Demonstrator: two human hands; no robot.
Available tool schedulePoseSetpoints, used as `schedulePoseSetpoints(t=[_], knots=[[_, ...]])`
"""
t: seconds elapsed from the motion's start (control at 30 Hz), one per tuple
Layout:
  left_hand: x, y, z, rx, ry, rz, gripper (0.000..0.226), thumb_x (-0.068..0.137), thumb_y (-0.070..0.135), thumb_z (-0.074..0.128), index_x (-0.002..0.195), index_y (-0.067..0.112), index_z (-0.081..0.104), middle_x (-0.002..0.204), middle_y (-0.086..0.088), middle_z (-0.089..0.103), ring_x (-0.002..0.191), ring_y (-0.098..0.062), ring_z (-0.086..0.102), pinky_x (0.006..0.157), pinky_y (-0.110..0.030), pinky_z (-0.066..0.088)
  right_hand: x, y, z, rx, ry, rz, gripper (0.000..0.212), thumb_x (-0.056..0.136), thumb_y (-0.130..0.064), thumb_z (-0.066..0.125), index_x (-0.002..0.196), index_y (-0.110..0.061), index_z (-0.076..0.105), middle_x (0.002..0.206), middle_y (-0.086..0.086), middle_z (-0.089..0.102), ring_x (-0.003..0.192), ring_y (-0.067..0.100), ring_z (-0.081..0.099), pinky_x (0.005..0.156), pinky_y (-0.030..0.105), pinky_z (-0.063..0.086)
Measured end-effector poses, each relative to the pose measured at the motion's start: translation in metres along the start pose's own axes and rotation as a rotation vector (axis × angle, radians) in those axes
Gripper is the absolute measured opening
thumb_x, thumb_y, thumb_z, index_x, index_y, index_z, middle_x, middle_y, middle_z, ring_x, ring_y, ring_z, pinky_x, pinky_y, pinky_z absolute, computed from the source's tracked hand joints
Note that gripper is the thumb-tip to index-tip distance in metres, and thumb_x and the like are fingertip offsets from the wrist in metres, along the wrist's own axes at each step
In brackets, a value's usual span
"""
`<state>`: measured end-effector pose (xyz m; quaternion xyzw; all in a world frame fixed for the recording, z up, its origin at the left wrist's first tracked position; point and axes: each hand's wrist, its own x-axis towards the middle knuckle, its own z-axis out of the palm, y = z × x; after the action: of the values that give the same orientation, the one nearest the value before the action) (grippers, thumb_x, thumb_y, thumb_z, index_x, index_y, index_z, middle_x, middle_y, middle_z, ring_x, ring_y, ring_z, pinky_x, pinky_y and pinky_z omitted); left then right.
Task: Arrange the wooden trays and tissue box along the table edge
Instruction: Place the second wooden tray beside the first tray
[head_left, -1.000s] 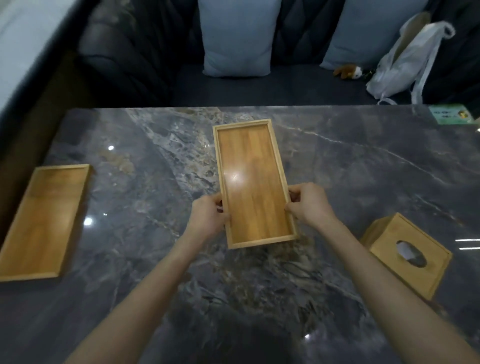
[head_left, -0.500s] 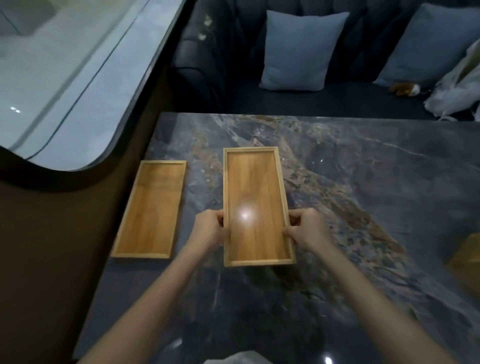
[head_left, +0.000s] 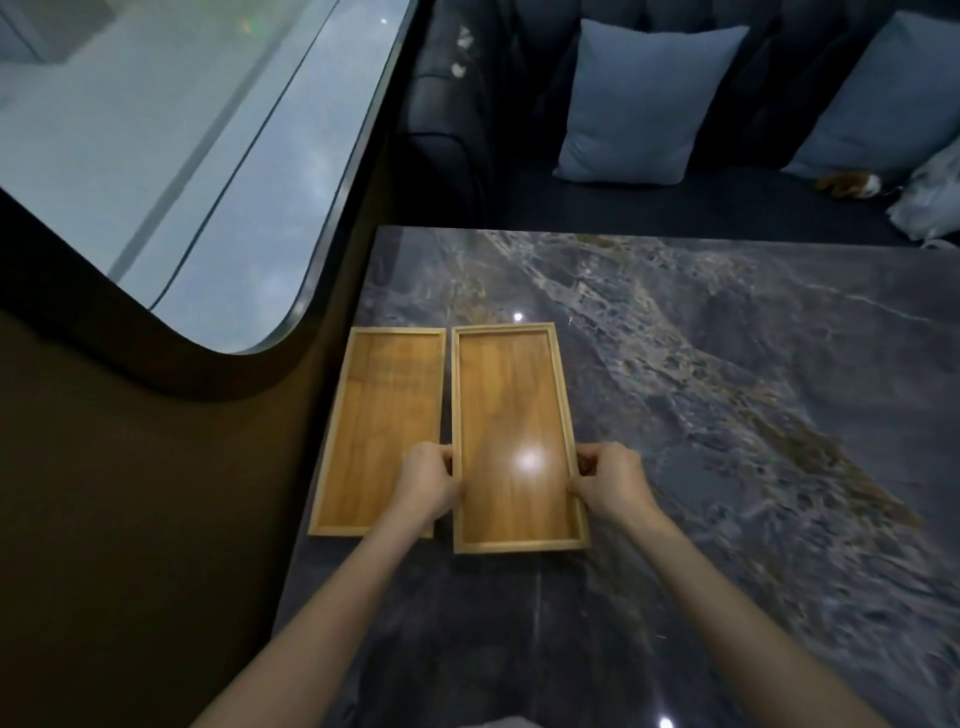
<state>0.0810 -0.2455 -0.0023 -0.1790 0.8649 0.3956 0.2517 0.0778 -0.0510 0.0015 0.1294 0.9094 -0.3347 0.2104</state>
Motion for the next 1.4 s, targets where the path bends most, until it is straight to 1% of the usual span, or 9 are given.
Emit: schedulePoseSetpoints(t=[0.1, 0.23, 0.5, 0.7, 0.83, 1.03, 1.17, 1.27, 1.4], knots=[[0.011, -0.007, 0.0, 0.029, 0.015, -0.012, 0.018, 0.081, 0.005, 0.063, 0.098, 0.011, 0.065, 0.098, -0.006, 0.066, 0.088, -0.017, 0.064, 0.072, -0.025, 0.053, 0.007, -0.005, 0.008, -0.036, -0.016, 0.01, 0.021, 0.075, -0.005, 0.06, 0.087, -0.014, 0.075, 0.08, 0.006, 0.072, 0.075, 0.02, 0.065, 0.063, 0.027, 0.045], [0.022, -0.012, 0.004, 0.091, 0.057, 0.01, 0.014, 0.081, 0.003, 0.061, 0.091, 0.011, 0.067, 0.094, -0.007, 0.067, 0.083, -0.016, 0.066, 0.065, -0.023, 0.052, 0.015, -0.008, 0.013, -0.082, -0.011, 0.011, 0.023, 0.073, -0.005, 0.06, 0.088, -0.015, 0.074, 0.072, 0.003, 0.066, 0.078, 0.023, 0.065, 0.066, 0.025, 0.04], [0.032, -0.012, 0.011, 0.236, 0.103, 0.053, 0.017, 0.084, 0.003, 0.058, 0.099, 0.009, 0.063, 0.106, -0.009, 0.06, 0.089, -0.021, 0.062, 0.08, -0.036, 0.058, 0.022, -0.01, 0.017, -0.098, -0.009, 0.002, 0.026, 0.077, -0.005, 0.061, 0.099, -0.011, 0.072, 0.091, 0.008, 0.073, 0.083, 0.019, 0.066, 0.07, 0.024, 0.045], [0.03, -0.01, 0.016, 0.353, 0.147, 0.079, 0.023, 0.086, -0.001, 0.053, 0.107, 0.006, 0.058, 0.11, -0.011, 0.055, 0.091, -0.021, 0.059, 0.082, -0.031, 0.055, 0.022, -0.009, 0.021, -0.117, 0.019, -0.006, 0.024, 0.078, -0.004, 0.06, 0.098, -0.01, 0.072, 0.088, 0.011, 0.073, 0.073, 0.017, 0.061, 0.071, 0.027, 0.047], [0.028, -0.01, 0.017, 0.363, 0.163, 0.119, 0.024, 0.087, 0.002, 0.053, 0.11, 0.009, 0.056, 0.113, -0.01, 0.054, 0.094, -0.021, 0.058, 0.082, -0.029, 0.052, 0.022, -0.01, 0.023, -0.123, 0.036, -0.007, 0.024, 0.078, -0.006, 0.062, 0.1, -0.01, 0.071, 0.086, 0.012, 0.073, 0.081, 0.024, 0.065, 0.079, 0.035, 0.051], [0.019, -0.021, 0.012, 0.355, 0.242, 0.207, 0.024, 0.088, 0.016, 0.054, 0.113, 0.015, 0.056, 0.107, -0.004, 0.054, 0.088, -0.012, 0.052, 0.078, -0.024, 0.049, 0.023, -0.011, 0.022, -0.108, 0.024, -0.023, 0.03, 0.076, -0.005, 0.064, 0.105, -0.009, 0.07, 0.074, 0.004, 0.062, 0.075, 0.02, 0.061, 0.075, 0.03, 0.047], [0.011, -0.041, 0.012, 0.321, 0.32, 0.347, 0.039, 0.092, 0.019, 0.048, 0.13, 0.014, 0.048, 0.129, -0.005, 0.051, 0.117, -0.014, 0.049, 0.093, -0.021, 0.042, 0.023, -0.013, 0.024, -0.085, 0.019, -0.011, 0.03, 0.077, -0.005, 0.066, 0.107, -0.006, 0.068, 0.087, 0.013, 0.071, 0.078, 0.019, 0.061, 0.081, 0.032, 0.049], [0.006, -0.063, 0.015, 0.414, 0.315, 0.437, 0.044, 0.092, 0.02, 0.046, 0.135, 0.01, 0.042, 0.143, -0.01, 0.046, 0.136, -0.022, 0.038, 0.111, -0.033, 0.028, 0.023, -0.013, 0.024, -0.066, 0.017, -0.014, 0.031, 0.078, -0.004, 0.066, 0.108, -0.006, 0.068, 0.09, 0.013, 0.072, 0.082, 0.022, 0.064, 0.083, 0.034, 0.051], [0.006, -0.088, 0.01, 0.554, 0.232, 0.445, 0.058, 0.091, 0.044, 0.013, 0.142, 0.019, 0.025, 0.152, -0.002, 0.03, 0.142, -0.019, 0.015, 0.113, -0.041, 0.015, 0.02, -0.014, 0.025, -0.025, -0.001, -0.026, 0.034, 0.078, -0.004, 0.067, 0.111, -0.01, 0.067, 0.079, -0.003, 0.062, 0.077, 0.012, 0.057, 0.077, 0.024, 0.046]])
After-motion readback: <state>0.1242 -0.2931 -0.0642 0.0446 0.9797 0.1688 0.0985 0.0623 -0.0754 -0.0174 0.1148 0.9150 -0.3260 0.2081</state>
